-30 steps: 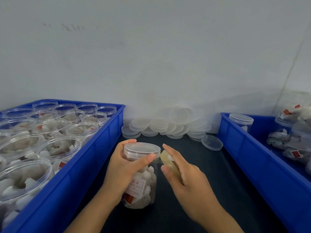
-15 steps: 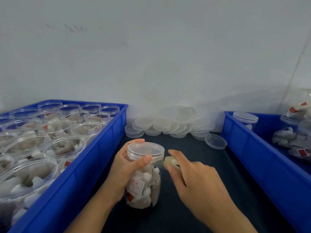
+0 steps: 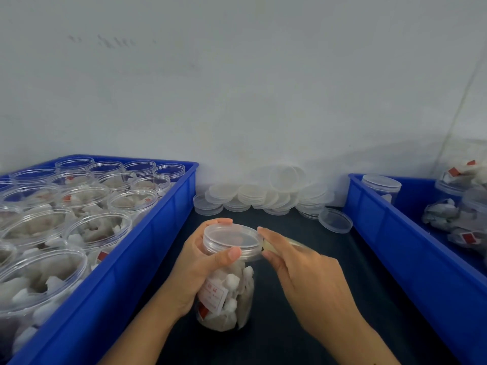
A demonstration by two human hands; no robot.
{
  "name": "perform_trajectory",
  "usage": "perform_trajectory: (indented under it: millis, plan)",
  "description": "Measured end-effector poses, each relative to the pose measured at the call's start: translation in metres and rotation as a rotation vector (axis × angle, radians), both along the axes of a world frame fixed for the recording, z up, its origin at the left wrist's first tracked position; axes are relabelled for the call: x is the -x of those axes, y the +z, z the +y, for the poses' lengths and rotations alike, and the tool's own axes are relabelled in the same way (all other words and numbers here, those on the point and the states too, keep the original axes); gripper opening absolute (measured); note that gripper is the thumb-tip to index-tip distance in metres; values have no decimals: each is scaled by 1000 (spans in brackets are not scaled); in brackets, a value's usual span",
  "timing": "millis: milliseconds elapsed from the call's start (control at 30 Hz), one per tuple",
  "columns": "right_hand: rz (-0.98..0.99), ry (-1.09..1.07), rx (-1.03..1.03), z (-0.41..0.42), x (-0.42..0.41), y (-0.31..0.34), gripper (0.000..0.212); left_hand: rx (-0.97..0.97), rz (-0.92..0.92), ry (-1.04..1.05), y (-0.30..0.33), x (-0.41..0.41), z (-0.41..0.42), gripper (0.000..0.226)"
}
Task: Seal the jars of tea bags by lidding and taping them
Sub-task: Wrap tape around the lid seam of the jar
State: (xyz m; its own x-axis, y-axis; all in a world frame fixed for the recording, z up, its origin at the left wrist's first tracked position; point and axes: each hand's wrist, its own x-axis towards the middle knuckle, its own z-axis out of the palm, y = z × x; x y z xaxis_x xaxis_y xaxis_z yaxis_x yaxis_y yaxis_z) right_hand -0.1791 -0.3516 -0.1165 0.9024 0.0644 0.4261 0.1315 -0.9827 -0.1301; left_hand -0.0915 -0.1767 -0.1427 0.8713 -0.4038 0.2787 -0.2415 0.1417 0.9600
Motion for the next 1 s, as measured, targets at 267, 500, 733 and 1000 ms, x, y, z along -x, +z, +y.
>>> perform_trajectory:
  millis: [267,500,733,1000]
  plan:
    - [-45,-26,19,-3,-3,-4,56,-103,-52,-10,2,2,-1,98]
    - [-81,-50,-53,-11,-8,-18,45,-779,-322,174,38,19,1,116]
    - [-41,-85,-80,-16,-10,-21,55,-914,-368,228,46,21,-8,103]
    - [14,-118,12,-7,-5,-7,41,-685,-179,-93,46,-5,0,91]
